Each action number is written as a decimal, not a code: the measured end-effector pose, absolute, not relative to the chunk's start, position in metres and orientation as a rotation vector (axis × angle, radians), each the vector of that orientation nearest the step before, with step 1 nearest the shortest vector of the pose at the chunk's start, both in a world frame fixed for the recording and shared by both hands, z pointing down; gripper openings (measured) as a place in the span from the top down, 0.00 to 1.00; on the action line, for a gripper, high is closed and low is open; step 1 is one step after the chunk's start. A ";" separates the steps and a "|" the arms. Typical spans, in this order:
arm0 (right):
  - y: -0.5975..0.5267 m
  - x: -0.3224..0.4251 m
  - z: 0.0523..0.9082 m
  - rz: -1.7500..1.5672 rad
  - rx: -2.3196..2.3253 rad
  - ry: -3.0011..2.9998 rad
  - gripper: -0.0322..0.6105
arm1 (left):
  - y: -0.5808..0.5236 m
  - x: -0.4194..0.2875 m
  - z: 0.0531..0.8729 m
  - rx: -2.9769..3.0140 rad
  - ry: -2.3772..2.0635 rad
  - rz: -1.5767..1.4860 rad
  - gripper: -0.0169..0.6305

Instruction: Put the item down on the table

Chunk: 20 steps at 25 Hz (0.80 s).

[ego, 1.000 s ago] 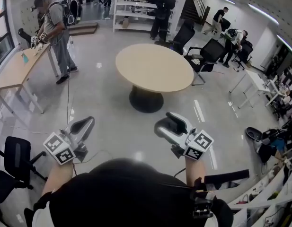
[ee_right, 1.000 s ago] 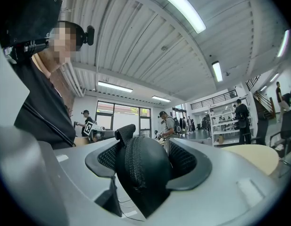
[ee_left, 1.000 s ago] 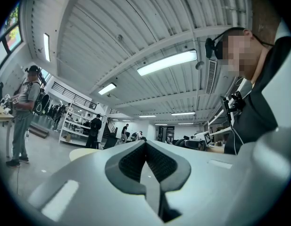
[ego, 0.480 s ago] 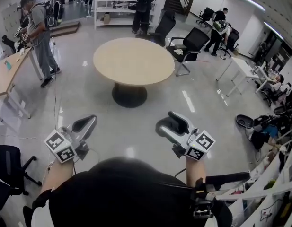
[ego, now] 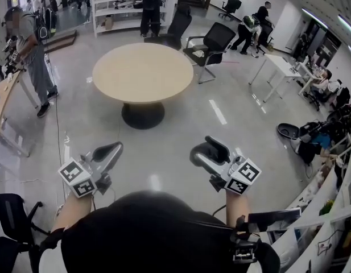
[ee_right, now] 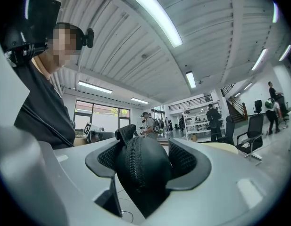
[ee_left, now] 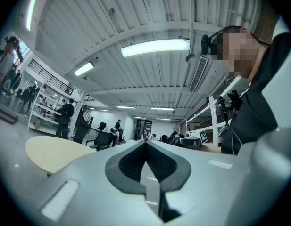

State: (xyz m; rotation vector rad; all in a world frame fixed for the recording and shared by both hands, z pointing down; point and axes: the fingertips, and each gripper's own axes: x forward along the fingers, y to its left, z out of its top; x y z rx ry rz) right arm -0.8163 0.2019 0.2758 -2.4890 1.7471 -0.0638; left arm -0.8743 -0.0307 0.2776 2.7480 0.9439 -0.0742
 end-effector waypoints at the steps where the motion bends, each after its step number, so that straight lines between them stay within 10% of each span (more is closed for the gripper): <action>1: 0.202 -0.810 0.278 -0.068 -2.497 1.733 0.47 | -0.031 -0.866 0.279 2.740 0.956 -0.071 0.98; 20: 0.141 -0.604 0.255 -0.013 -2.708 1.385 0.47 | -0.095 -0.594 0.271 2.554 1.324 -0.076 0.98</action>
